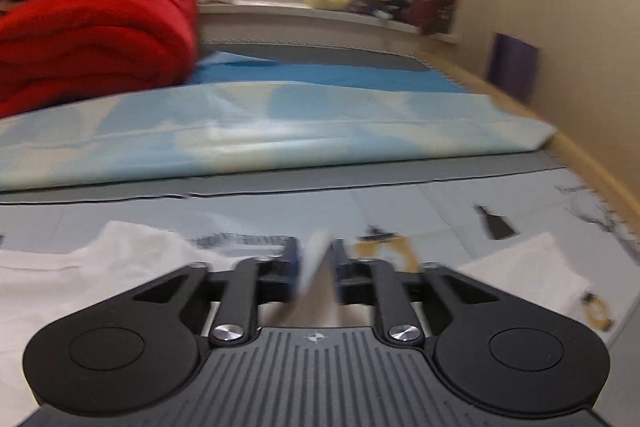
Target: Fold small clothes
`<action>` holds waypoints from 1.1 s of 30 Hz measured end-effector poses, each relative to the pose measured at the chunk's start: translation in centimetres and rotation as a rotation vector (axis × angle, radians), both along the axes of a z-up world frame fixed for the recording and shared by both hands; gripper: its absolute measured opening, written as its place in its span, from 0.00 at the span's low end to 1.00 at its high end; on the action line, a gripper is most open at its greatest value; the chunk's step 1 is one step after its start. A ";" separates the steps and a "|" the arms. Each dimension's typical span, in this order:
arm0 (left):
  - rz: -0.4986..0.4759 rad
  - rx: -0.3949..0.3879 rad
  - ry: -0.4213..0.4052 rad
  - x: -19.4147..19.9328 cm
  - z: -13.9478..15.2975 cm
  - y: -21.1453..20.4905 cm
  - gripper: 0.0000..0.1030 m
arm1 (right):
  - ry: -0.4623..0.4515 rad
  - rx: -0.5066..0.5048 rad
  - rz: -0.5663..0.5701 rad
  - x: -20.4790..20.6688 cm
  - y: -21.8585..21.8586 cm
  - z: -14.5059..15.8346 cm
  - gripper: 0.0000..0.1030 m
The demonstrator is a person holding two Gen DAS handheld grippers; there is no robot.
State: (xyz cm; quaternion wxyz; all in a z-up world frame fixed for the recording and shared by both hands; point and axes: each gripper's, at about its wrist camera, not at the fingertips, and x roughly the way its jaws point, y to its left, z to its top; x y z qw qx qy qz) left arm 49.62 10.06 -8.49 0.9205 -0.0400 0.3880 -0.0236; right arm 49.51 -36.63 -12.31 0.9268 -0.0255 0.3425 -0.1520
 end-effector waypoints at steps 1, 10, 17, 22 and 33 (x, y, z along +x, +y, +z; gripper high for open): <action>-0.011 -0.010 -0.001 -0.4 0.5 0.0 0.26 | 0.020 0.019 -0.015 -0.2 -0.6 0.1 0.48; -0.257 -0.106 0.188 -8.7 2.8 -2.8 0.26 | 0.124 0.213 0.054 -6.0 -1.4 4.2 0.50; -0.509 -0.132 0.417 -18.7 1.2 -4.1 0.48 | 0.362 0.311 0.269 -13.4 1.3 4.8 0.54; -0.593 -0.028 0.452 -23.7 0.3 -4.1 0.06 | 0.612 0.294 0.396 -20.6 2.9 1.9 0.56; -0.848 0.131 0.602 -32.3 1.0 1.0 0.05 | 0.730 0.256 0.456 -29.2 0.1 0.3 0.18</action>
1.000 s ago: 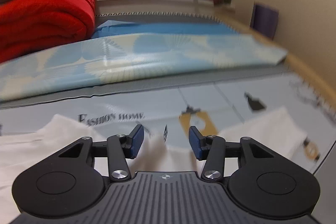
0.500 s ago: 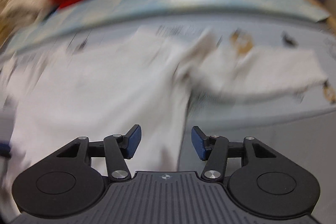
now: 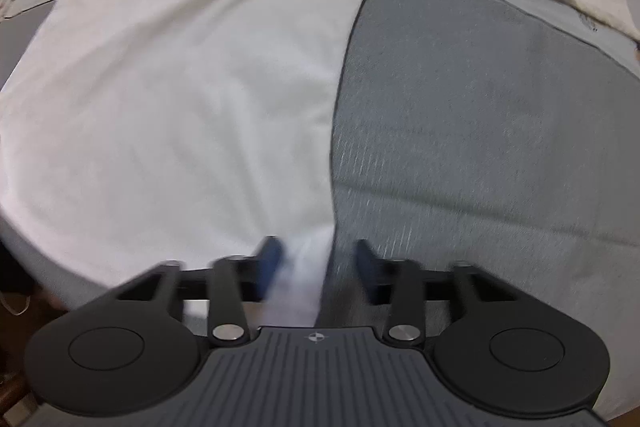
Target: Fold small clothes
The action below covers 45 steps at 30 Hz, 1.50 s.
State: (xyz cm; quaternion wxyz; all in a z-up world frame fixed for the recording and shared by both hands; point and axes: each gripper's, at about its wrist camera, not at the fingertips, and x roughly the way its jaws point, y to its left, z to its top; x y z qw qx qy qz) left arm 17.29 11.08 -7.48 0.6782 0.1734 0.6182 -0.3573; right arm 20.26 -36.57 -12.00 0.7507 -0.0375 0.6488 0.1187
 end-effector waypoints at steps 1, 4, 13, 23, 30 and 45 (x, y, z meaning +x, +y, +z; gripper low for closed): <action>0.029 -0.035 -0.003 0.1 0.5 0.5 0.05 | 0.003 0.011 0.017 -0.4 -0.1 0.2 0.16; 0.150 -0.172 -0.056 1.0 2.7 1.8 0.20 | 0.009 0.008 0.059 -1.6 -0.5 0.9 0.10; 0.199 0.037 -0.002 1.6 -2.0 0.2 0.33 | 0.014 -0.011 0.082 -2.9 -1.1 2.1 0.11; 0.060 0.148 -0.039 0.8 -1.7 -0.2 0.12 | 0.019 0.038 0.071 -3.1 -1.8 3.2 0.03; 0.041 0.154 -0.049 0.7 -0.4 1.0 0.17 | 0.067 -0.047 0.116 -4.4 -2.5 3.2 0.00; 0.011 0.205 -0.043 0.2 -1.7 -0.3 0.23 | -0.054 0.066 0.127 -4.2 -1.3 4.6 0.17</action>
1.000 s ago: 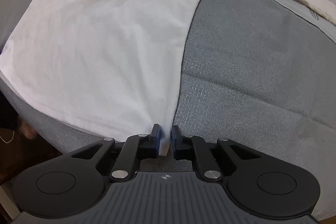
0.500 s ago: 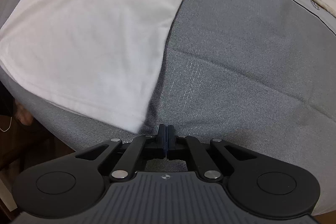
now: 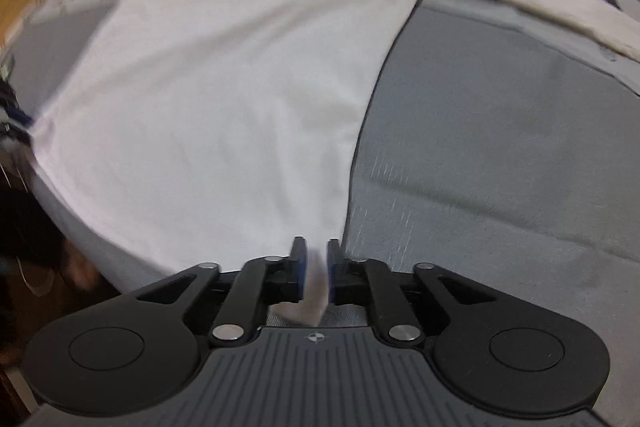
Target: Fold small clothes
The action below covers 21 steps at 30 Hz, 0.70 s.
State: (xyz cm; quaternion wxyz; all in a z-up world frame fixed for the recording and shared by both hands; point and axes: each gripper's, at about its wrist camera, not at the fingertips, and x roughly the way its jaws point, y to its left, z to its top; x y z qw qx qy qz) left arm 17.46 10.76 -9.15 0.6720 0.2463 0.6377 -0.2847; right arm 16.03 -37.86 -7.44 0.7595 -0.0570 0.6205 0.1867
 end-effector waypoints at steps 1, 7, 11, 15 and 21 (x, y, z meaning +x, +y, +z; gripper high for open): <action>-0.004 -0.012 -0.008 0.0 0.5 0.0 0.24 | 0.027 -0.050 0.019 0.5 1.6 -1.9 0.19; 0.148 -0.166 -0.120 1.8 4.8 2.5 0.38 | -0.032 -0.064 -0.025 1.1 0.8 -0.1 0.27; 0.221 -0.156 -0.211 2.7 5.5 2.1 0.42 | -0.132 0.000 -0.080 2.2 0.9 1.8 0.29; 0.334 -0.182 -0.318 4.1 7.5 2.6 0.44 | -0.230 0.024 -0.120 3.9 1.1 3.1 0.29; 0.439 -0.285 -0.349 5.3 9.7 3.6 0.58 | -0.320 0.060 -0.184 6.2 1.9 3.7 0.29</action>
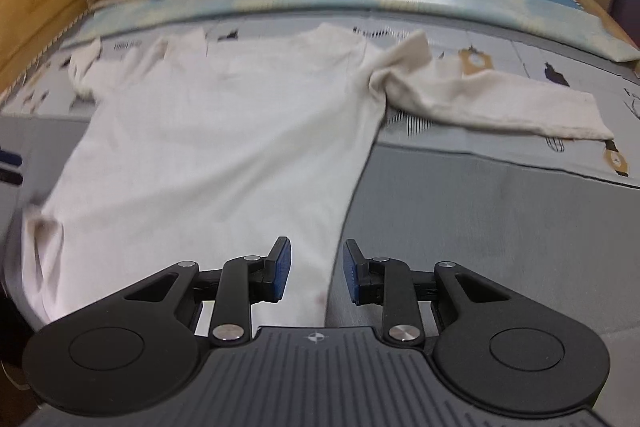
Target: Fold small clothes
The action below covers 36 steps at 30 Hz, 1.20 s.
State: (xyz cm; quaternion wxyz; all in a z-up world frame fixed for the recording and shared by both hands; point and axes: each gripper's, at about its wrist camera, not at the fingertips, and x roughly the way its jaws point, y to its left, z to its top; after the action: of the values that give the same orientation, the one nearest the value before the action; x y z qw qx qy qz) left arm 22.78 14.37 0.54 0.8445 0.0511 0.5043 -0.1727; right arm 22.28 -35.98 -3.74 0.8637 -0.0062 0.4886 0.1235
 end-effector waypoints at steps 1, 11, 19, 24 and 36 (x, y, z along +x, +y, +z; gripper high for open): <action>-0.004 -0.010 0.008 -0.1 0.1 0.1 0.58 | -0.002 0.004 0.000 0.5 0.2 -0.2 0.30; -0.200 0.090 0.133 -2.3 -4.9 -3.7 0.58 | 0.154 -0.073 0.235 -0.4 5.0 -3.4 0.41; -0.235 0.022 0.102 -2.0 -4.5 -8.3 0.67 | 0.291 -0.283 0.443 -3.3 8.0 -7.9 0.43; -0.312 0.201 0.189 -1.2 -7.3 -9.7 0.05 | 0.303 -0.268 0.422 -3.2 7.8 -7.9 0.43; -0.490 0.079 0.269 -9.4 -4.6 -0.6 0.12 | 0.293 -0.242 0.442 -3.0 7.5 -8.1 0.43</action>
State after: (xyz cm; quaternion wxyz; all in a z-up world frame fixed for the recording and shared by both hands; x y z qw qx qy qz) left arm 13.41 13.72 -4.07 0.7004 0.1811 0.5910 -0.3569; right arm 19.28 -28.49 -11.83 0.7290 -0.1975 0.6062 0.2492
